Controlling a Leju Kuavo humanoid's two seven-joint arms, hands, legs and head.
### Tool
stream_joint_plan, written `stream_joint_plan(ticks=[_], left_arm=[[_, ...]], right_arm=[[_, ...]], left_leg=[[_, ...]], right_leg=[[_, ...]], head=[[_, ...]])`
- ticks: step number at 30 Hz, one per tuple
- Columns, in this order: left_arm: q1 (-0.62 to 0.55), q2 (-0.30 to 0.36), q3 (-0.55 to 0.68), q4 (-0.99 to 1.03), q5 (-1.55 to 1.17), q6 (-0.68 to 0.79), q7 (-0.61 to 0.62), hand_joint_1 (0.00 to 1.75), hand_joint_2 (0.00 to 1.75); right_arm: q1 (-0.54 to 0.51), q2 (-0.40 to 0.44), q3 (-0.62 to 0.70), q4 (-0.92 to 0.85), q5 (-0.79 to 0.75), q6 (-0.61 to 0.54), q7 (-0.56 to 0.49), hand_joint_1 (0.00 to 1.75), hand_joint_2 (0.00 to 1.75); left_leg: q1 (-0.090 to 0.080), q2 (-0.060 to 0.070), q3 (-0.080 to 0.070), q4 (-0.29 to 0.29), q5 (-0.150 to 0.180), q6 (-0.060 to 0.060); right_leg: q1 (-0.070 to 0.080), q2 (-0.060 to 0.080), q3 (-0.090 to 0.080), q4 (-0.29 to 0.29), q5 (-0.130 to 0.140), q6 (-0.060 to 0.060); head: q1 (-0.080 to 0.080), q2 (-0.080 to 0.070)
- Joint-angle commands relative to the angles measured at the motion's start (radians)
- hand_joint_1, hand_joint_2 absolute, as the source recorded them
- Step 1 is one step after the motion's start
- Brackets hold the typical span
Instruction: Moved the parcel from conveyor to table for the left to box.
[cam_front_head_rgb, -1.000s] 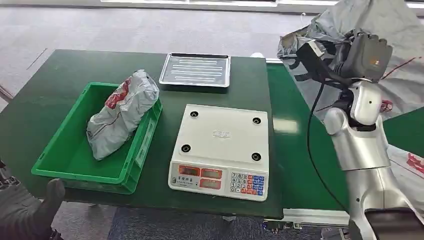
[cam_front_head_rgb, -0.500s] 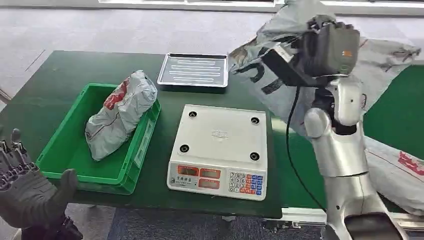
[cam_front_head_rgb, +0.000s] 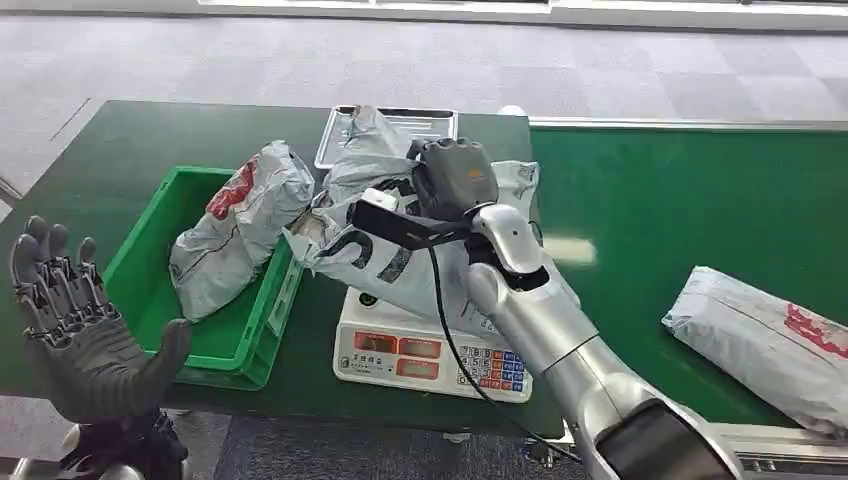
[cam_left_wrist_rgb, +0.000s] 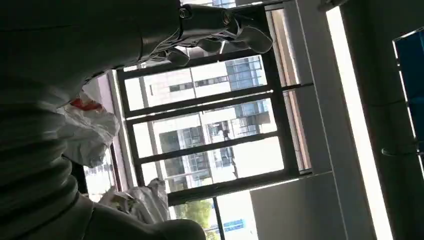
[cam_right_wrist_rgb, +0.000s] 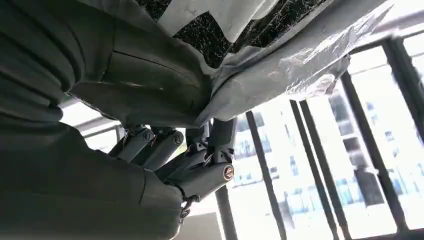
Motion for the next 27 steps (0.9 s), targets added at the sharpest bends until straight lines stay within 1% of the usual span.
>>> stream_joint_plan(ticks=[1, 4, 7, 8, 9, 10, 12, 13, 18, 20, 24, 25, 26, 27], left_arm=[[-0.070, 0.004, -0.035, 0.106, -0.004, -0.004, 0.015, 0.00, 1.75], [-0.074, 0.004, -0.032, 0.104, -0.005, 0.002, 0.017, 0.00, 1.75], [-0.070, 0.004, -0.033, 0.104, -0.003, 0.006, 0.017, 0.00, 1.75], [-0.070, 0.004, -0.032, 0.105, -0.003, 0.008, 0.017, 0.00, 1.75], [-0.070, 0.005, -0.033, 0.106, -0.008, 0.011, 0.018, 0.00, 1.75], [-0.065, 0.005, -0.029, 0.105, -0.025, 0.031, 0.018, 0.00, 1.75], [-0.056, 0.005, -0.027, 0.098, -0.025, 0.039, 0.018, 0.00, 1.75], [-0.056, 0.005, -0.027, 0.098, -0.025, 0.039, 0.018, 0.00, 1.75], [-0.057, 0.005, -0.027, 0.098, -0.025, 0.040, 0.018, 0.00, 1.75], [-0.057, 0.005, -0.027, 0.098, -0.025, 0.040, 0.018, 0.00, 1.75], [-0.057, 0.005, -0.027, 0.098, -0.025, 0.040, 0.018, 0.00, 1.75], [-0.056, 0.005, -0.027, 0.099, -0.026, 0.041, 0.018, 0.00, 1.75], [-0.050, 0.005, -0.026, 0.093, -0.027, 0.048, 0.017, 0.00, 1.75], [-0.038, 0.003, -0.023, 0.086, -0.035, 0.066, 0.011, 0.00, 1.75]], right_arm=[[-0.091, 0.130, 0.069, 0.349, -0.031, -0.021, 0.001, 0.00, 1.75], [-0.082, 0.136, 0.041, 0.344, -0.064, -0.041, -0.026, 0.00, 1.75], [-0.079, 0.127, 0.031, 0.322, -0.076, -0.027, -0.037, 0.00, 1.75], [-0.077, 0.123, 0.029, 0.312, -0.076, -0.034, -0.039, 0.00, 0.00], [-0.074, 0.116, 0.018, 0.285, -0.085, -0.065, -0.057, 0.00, 0.00], [-0.055, 0.099, -0.004, 0.195, -0.101, -0.112, -0.074, 0.00, 0.00], [-0.042, 0.075, -0.008, 0.105, -0.106, -0.058, -0.060, 0.00, 0.00], [-0.042, 0.075, -0.008, 0.105, -0.106, -0.058, -0.060, 0.00, 0.00], [-0.036, 0.077, -0.007, 0.106, -0.106, -0.057, -0.060, 0.00, 0.00], [-0.036, 0.077, -0.007, 0.106, -0.106, -0.057, -0.060, 0.00, 0.00], [-0.036, 0.077, -0.007, 0.106, -0.106, -0.057, -0.060, 0.00, 0.00], [-0.026, 0.076, -0.025, 0.076, -0.107, -0.132, -0.066, 0.00, 0.00], [-0.020, 0.067, -0.040, 0.030, -0.114, -0.186, -0.084, 0.00, 0.00], [0.011, 0.050, -0.077, -0.095, -0.117, -0.350, -0.122, 0.00, 0.00]], left_leg=[[0.000, 0.001, 0.002, -0.001, 0.000, 0.000], [0.000, 0.000, 0.004, -0.002, 0.000, 0.000], [0.000, 0.000, 0.002, -0.001, 0.000, 0.000], [0.000, -0.001, 0.003, -0.002, 0.000, 0.000], [-0.001, -0.001, 0.002, -0.001, 0.000, 0.000], [0.000, -0.001, 0.003, -0.002, 0.000, 0.000], [0.000, -0.001, 0.002, -0.001, 0.000, 0.000], [0.000, -0.001, 0.000, 0.000, 0.000, 0.000], [0.000, -0.002, 0.003, -0.002, 0.000, 0.000], [0.000, -0.001, 0.001, -0.001, 0.000, 0.000], [0.000, -0.001, 0.002, -0.001, 0.000, 0.000], [0.000, -0.002, 0.003, -0.002, 0.000, 0.000], [0.000, -0.001, 0.002, -0.001, 0.000, 0.000], [0.000, -0.002, 0.002, -0.001, 0.000, 0.000]], right_leg=[[0.000, 0.002, 0.002, -0.001, 0.000, -0.001], [0.000, -0.001, 0.003, -0.002, 0.000, -0.001], [0.000, 0.000, 0.002, -0.001, 0.000, -0.001], [0.000, -0.001, 0.003, -0.002, 0.000, -0.001], [0.000, -0.001, 0.001, -0.001, 0.000, 0.000], [0.000, -0.002, 0.003, -0.002, 0.000, -0.001], [0.000, -0.002, 0.002, -0.002, 0.000, 0.000], [0.000, -0.002, 0.001, 0.000, -0.001, 0.000], [0.001, -0.002, 0.003, -0.002, -0.001, -0.001], [0.000, -0.001, 0.001, -0.001, 0.000, 0.000], [0.001, -0.002, 0.002, -0.001, 0.000, 0.000], [0.001, -0.002, 0.004, -0.003, 0.000, -0.001], [0.001, -0.001, 0.002, -0.001, 0.000, 0.000], [0.001, -0.002, 0.003, -0.002, 0.000, 0.000]], head=[[0.000, 0.000], [0.000, 0.000], [0.000, 0.000], [0.000, 0.000], [0.000, 0.000], [0.000, 0.000], [0.000, 0.000], [0.000, 0.000], [0.000, 0.000], [0.000, 0.000], [0.000, 0.000], [0.000, 0.000], [0.000, 0.000], [0.000, 0.000]])
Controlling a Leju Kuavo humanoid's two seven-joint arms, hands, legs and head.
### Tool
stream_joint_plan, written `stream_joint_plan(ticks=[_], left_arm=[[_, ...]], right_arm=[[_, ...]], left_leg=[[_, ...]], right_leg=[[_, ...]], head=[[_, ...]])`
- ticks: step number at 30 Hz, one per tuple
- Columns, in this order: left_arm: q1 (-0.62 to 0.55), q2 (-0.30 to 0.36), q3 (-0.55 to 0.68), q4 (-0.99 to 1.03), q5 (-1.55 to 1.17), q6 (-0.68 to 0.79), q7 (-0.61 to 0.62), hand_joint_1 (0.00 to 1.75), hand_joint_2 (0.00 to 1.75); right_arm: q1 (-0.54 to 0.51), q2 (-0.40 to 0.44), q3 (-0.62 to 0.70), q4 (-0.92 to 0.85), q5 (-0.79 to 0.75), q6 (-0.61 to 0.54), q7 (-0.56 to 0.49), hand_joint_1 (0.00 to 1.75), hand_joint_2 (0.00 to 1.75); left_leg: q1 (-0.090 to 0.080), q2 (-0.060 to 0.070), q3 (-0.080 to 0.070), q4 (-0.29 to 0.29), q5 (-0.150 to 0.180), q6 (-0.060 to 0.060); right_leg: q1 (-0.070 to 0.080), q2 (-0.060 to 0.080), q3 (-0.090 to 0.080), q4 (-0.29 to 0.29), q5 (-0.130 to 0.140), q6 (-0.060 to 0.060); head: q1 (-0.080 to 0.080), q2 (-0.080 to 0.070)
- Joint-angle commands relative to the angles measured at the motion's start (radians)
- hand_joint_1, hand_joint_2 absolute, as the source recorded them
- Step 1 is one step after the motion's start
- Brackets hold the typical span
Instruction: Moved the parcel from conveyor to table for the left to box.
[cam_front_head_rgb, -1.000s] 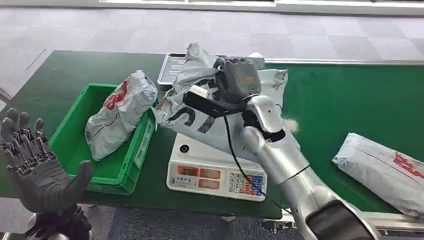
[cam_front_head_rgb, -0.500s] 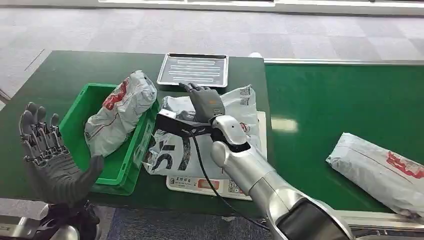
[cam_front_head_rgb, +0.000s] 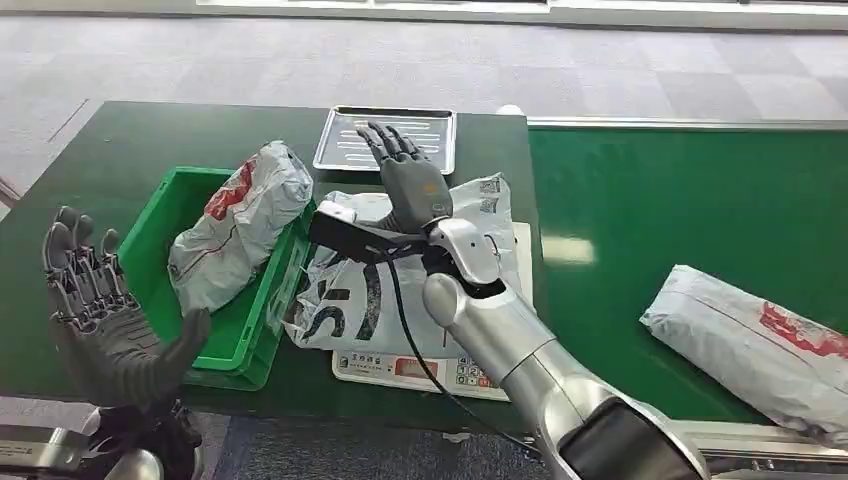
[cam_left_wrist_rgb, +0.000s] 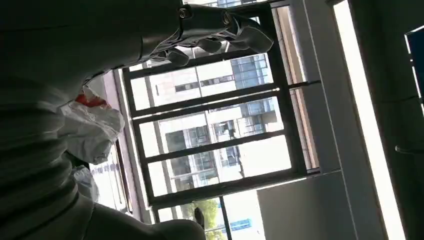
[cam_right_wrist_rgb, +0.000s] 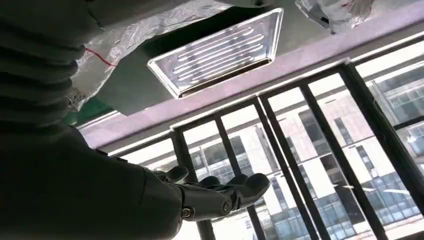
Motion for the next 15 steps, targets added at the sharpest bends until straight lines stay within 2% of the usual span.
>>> stream_joint_plan(ticks=[1, 2, 3, 5, 6, 7, 10, 11, 15], left_arm=[[0.012, 0.008, -0.012, 0.021, -0.010, 0.044, -0.002, 0.00, 1.75], [0.013, 0.007, -0.013, 0.019, -0.010, 0.055, -0.004, 0.00, 1.75], [0.008, 0.008, -0.016, 0.023, -0.012, 0.066, -0.004, 0.00, 1.75], [-0.009, 0.005, -0.014, 0.034, -0.013, 0.082, -0.004, 0.00, 1.75], [-0.022, 0.002, -0.010, 0.041, -0.013, 0.091, -0.004, 0.00, 1.75], [-0.047, 0.004, -0.007, 0.057, -0.032, 0.098, 0.001, 0.00, 1.75], [-0.112, 0.012, -0.007, 0.104, -0.094, 0.098, 0.036, 0.00, 1.75], [-0.156, 0.019, -0.013, 0.144, -0.153, 0.096, 0.069, 0.00, 1.75], [-0.330, 0.048, -0.088, 0.333, -0.368, 0.070, 0.145, 0.00, 1.75]], right_arm=[[0.077, -0.078, -0.124, -0.387, -0.048, -0.403, -0.119, 0.00, 0.00], [0.139, -0.069, -0.206, -0.567, -0.020, -0.444, -0.195, 0.00, 0.00], [0.206, -0.022, -0.313, -0.727, 0.014, -0.444, -0.304, 0.00, 0.00], [0.285, 0.036, -0.409, -0.928, -0.019, -0.444, -0.456, 0.00, 0.00], [0.318, 0.083, -0.466, -0.989, -0.026, -0.444, -0.542, 0.00, 1.75], [0.344, 0.089, -0.494, -1.053, -0.013, -0.444, -0.556, 0.00, 1.75], [0.361, 0.089, -0.551, -1.097, 0.027, -0.444, -0.556, 0.00, 1.75], [0.360, 0.089, -0.577, -1.099, 0.051, -0.444, -0.556, 0.00, 1.75], [0.353, 0.089, -0.623, -1.083, 0.061, -0.444, -0.556, 0.00, 1.75]], left_leg=[[0.000, -0.003, 0.003, -0.002, 0.000, 0.001], [0.000, -0.004, 0.000, -0.001, 0.000, 0.001], [0.000, -0.004, 0.001, -0.001, 0.000, 0.001], [0.000, -0.007, -0.001, 0.001, -0.001, 0.001], [0.000, -0.007, -0.001, 0.000, 0.000, 0.001], [0.000, -0.008, 0.000, 0.000, -0.001, 0.001], [0.000, -0.009, -0.001, 0.000, -0.001, 0.000], [0.000, -0.012, 0.000, -0.001, -0.001, 0.000], [0.000, -0.012, 0.000, -0.001, 0.000, 0.000]], right_leg=[[0.000, -0.003, 0.004, -0.003, 0.000, 0.000], [0.000, -0.004, 0.001, -0.001, -0.001, 0.000], [0.000, -0.005, 0.003, -0.002, -0.001, 0.000], [0.001, -0.008, 0.002, 0.000, -0.003, 0.000], [0.000, -0.008, 0.001, 0.000, -0.002, 0.000], [0.000, -0.009, 0.003, 0.000, -0.004, -0.001], [0.000, -0.009, 0.002, -0.001, -0.003, -0.001], [0.000, -0.012, 0.004, -0.002, -0.004, -0.001], [-0.001, -0.012, 0.004, -0.002, -0.003, -0.001]], head=[[0.000, 0.000], [0.000, 0.000], [0.000, 0.000], [0.000, 0.000], [0.000, 0.000], [0.000, 0.000], [0.000, 0.000], [0.000, 0.000], [0.000, 0.000]])
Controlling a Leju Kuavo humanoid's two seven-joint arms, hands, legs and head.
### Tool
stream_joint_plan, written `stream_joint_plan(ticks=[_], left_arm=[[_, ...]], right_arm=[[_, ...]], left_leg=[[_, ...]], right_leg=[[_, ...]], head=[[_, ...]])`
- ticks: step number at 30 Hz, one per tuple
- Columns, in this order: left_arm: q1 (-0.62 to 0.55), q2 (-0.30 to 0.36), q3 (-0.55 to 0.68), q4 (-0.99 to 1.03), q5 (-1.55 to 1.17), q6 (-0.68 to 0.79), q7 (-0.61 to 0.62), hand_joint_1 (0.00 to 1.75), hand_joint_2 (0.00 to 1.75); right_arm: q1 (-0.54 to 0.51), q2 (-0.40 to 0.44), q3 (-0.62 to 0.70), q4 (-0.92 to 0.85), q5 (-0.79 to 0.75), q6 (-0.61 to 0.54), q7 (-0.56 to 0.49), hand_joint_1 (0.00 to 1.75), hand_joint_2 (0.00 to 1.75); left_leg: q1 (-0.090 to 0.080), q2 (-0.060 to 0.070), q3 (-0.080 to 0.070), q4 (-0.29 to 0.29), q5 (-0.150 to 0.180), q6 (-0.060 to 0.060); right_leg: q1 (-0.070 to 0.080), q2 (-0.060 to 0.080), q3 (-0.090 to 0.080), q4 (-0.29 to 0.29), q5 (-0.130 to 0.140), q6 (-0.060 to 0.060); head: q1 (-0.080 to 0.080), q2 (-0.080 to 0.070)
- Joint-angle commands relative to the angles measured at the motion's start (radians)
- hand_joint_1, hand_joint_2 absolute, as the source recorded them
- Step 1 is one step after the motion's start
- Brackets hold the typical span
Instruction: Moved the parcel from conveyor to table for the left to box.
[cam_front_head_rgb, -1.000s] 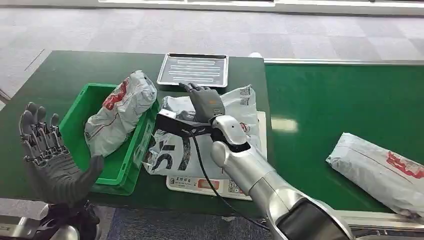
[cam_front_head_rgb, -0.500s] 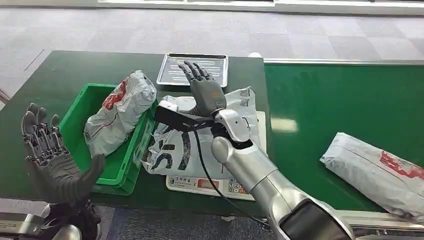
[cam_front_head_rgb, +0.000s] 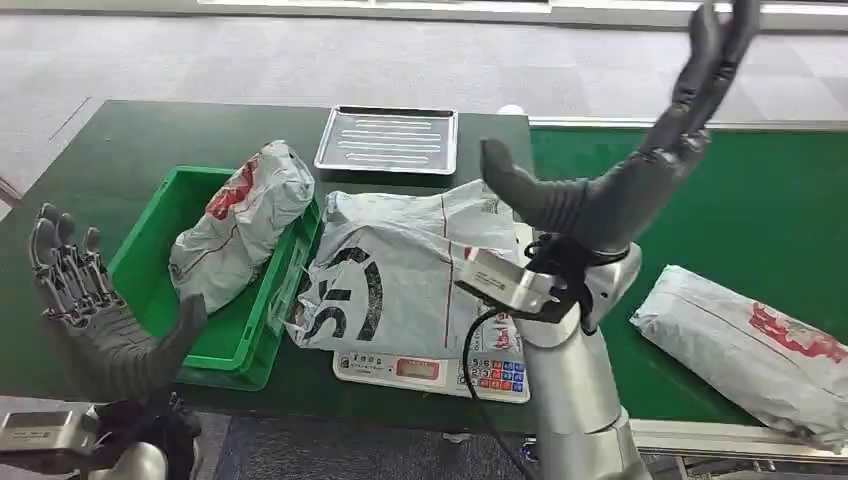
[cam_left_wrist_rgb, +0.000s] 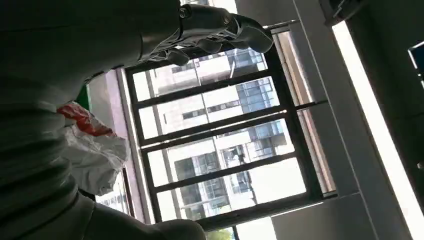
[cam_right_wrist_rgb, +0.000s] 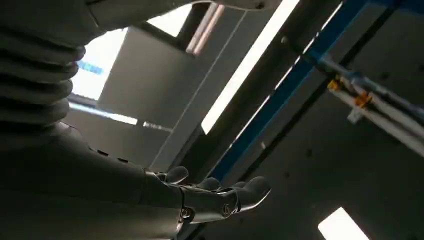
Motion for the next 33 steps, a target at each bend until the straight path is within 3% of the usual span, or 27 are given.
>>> stream_joint_plan(ticks=[1, 6, 13, 15, 22, 33], left_arm=[[-0.338, 0.048, -0.111, 0.374, -0.324, -0.019, 0.125, 0.00, 1.75], [-0.468, 0.051, -0.188, 0.571, -0.471, -0.008, 0.170, 0.00, 1.75], [-0.468, 0.051, -0.188, 0.571, -0.471, -0.008, 0.170, 0.00, 1.75], [-0.491, 0.074, -0.241, 0.615, -0.584, -0.001, 0.206, 0.00, 1.75], [-0.715, 0.033, -0.444, 1.053, -0.944, -0.012, 0.348, 0.00, 1.75], [-0.757, -0.002, -0.566, 1.425, -1.027, -0.036, 0.290, 0.00, 1.75]], right_arm=[[0.049, 0.028, -0.236, -0.198, 0.029, 0.005, -0.010, 0.00, 1.75], [0.066, 0.028, -0.230, -0.198, 0.022, 0.005, -0.010, 0.00, 1.75], [0.066, 0.028, -0.230, -0.198, 0.022, 0.005, -0.010, 0.00, 1.75], [0.064, 0.028, -0.223, -0.202, 0.023, 0.005, -0.010, 0.00, 1.75], [0.012, 0.028, -0.178, -0.150, 0.064, 0.005, 0.050, 0.00, 1.75], [0.020, 0.028, -0.157, -0.147, 0.075, 0.005, 0.055, 0.00, 1.75]], left_leg=[[0.000, -0.009, 0.002, -0.003, 0.004, 0.000], [0.000, -0.008, 0.003, -0.003, 0.007, 0.000], [0.000, 0.001, 0.005, -0.003, 0.006, -0.001], [0.000, 0.000, 0.005, -0.003, 0.006, -0.001], [-0.001, -0.003, 0.002, -0.001, 0.008, -0.001], [-0.001, 0.003, 0.005, -0.003, 0.006, -0.001]], right_leg=[[0.001, -0.010, 0.005, -0.003, 0.001, -0.001], [0.001, -0.009, 0.005, -0.003, 0.005, 0.000], [0.001, 0.000, 0.005, -0.003, 0.007, -0.002], [0.001, 0.000, 0.004, -0.003, 0.007, -0.002], [0.001, -0.003, 0.002, -0.001, 0.007, -0.001], [0.000, 0.003, 0.004, -0.002, 0.008, -0.001]], head=[[0.000, 0.000], [0.000, 0.000], [0.000, 0.000], [0.000, 0.000], [0.000, 0.000], [0.000, 0.000]])
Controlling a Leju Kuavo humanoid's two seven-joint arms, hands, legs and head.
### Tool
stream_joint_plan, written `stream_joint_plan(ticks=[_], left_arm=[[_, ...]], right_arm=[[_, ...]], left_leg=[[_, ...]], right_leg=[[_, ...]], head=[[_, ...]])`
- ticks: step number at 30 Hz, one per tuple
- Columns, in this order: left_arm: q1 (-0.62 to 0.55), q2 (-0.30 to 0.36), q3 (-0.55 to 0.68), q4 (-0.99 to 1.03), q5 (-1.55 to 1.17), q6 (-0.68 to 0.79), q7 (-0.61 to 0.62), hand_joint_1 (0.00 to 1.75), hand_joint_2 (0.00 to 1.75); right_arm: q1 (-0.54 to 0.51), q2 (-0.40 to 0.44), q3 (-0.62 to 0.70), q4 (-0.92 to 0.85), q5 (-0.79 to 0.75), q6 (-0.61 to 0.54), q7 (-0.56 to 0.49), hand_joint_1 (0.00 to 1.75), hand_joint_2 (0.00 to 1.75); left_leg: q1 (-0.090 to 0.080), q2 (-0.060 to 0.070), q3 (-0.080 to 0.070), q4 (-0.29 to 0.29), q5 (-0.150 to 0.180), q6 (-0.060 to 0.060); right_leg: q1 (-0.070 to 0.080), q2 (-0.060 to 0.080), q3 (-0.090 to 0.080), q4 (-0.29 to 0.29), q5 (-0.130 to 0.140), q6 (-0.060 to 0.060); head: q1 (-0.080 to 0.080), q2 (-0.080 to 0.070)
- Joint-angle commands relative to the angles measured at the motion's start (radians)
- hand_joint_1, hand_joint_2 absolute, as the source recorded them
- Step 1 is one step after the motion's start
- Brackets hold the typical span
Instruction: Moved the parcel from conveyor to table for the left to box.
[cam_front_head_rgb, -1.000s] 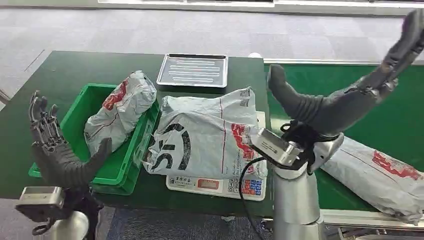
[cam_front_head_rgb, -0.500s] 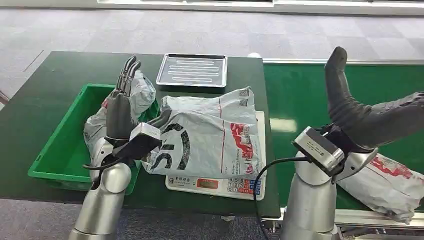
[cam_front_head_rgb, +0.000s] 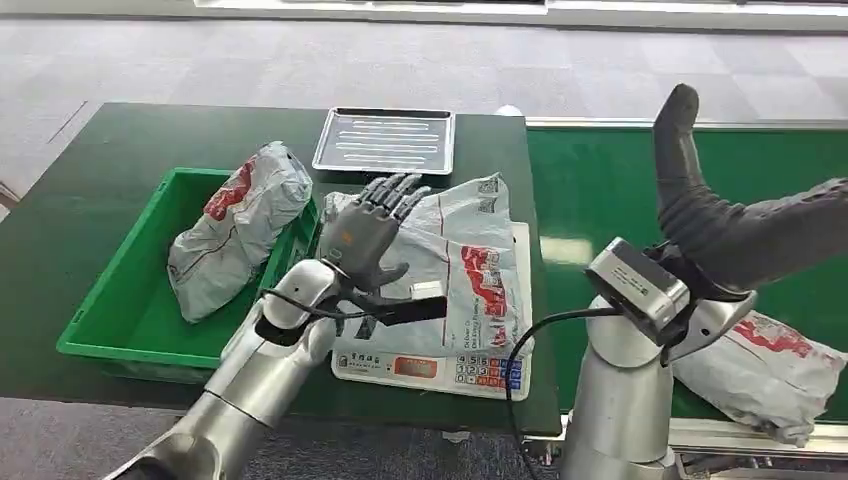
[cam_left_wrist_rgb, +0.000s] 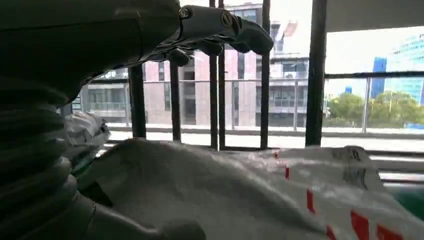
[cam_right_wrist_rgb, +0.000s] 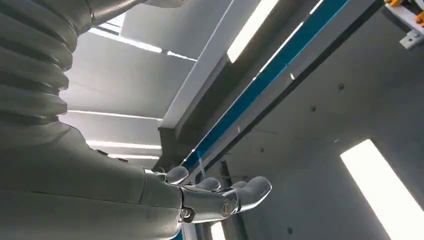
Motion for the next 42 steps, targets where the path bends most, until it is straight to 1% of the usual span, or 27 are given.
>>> stream_joint_plan(ticks=[1, 14, 20, 25, 26, 27, 36, 42], left_arm=[[-0.101, -0.013, -0.157, 0.385, -0.023, -0.001, -0.027, 0.00, 1.75], [-0.101, -0.013, -0.157, 0.385, -0.023, -0.001, -0.027, 0.00, 1.75], [-0.126, -0.028, -0.171, 0.422, -0.017, -0.011, -0.035, 0.00, 1.75], [-0.136, -0.031, -0.201, 0.474, -0.029, -0.076, -0.049, 0.00, 1.75], [-0.141, -0.033, -0.205, 0.485, -0.027, -0.090, -0.057, 0.16, 1.75], [-0.138, -0.033, -0.195, 0.486, -0.007, -0.077, -0.072, 1.75, 1.75], [-0.155, -0.027, -0.181, 0.475, 0.018, -0.060, -0.084, 1.75, 1.75], [-0.173, -0.008, -0.156, 0.427, 0.060, 0.000, -0.081, 1.75, 1.75]], right_arm=[[-0.025, 0.004, 0.012, 0.044, 0.002, -0.001, 0.000, 0.00, 1.75], [-0.025, 0.004, 0.012, 0.044, 0.002, -0.001, 0.000, 0.00, 1.75], [-0.014, 0.004, -0.012, 0.041, 0.000, -0.001, -0.017, 0.00, 1.75], [-0.018, 0.004, -0.017, 0.052, -0.004, -0.001, -0.020, 0.00, 1.75], [-0.020, 0.004, -0.019, 0.054, -0.006, -0.001, -0.021, 0.00, 1.75], [-0.020, 0.004, -0.023, 0.053, -0.005, -0.001, -0.019, 0.00, 1.75], [-0.014, 0.004, -0.026, 0.048, -0.003, -0.001, -0.019, 0.00, 1.75], [-0.012, 0.004, -0.044, 0.054, -0.009, -0.001, -0.033, 0.00, 1.75]], left_leg=[[0.000, 0.000, 0.002, -0.001, 0.000, 0.000], [0.000, 0.001, 0.002, -0.001, 0.000, 0.000], [0.000, 0.000, 0.003, -0.002, 0.000, 0.000], [0.000, 0.000, 0.003, -0.002, 0.000, 0.001], [0.000, 0.000, 0.004, -0.004, 0.001, 0.001], [0.000, 0.001, 0.004, -0.003, 0.000, 0.000], [0.000, 0.000, 0.004, -0.003, 0.001, 0.001], [0.000, 0.000, 0.004, -0.003, 0.001, 0.001]], right_leg=[[0.001, 0.000, 0.002, -0.001, 0.000, -0.001], [0.001, 0.001, 0.002, -0.001, 0.000, -0.001], [0.001, 0.000, 0.003, -0.002, 0.000, -0.001], [0.001, -0.001, 0.004, -0.002, 0.000, -0.001], [0.001, -0.001, 0.005, -0.004, 0.000, -0.001], [0.001, 0.000, 0.005, -0.003, 0.000, -0.001], [0.001, -0.002, 0.005, -0.003, 0.000, -0.001], [0.001, -0.001, 0.005, -0.002, 0.000, -0.001]], head=[[0.000, 0.000], [0.000, 0.000], [0.000, 0.000], [0.000, 0.000], [0.000, 0.000], [0.000, 0.000], [0.000, 0.000], [0.000, 0.000]])
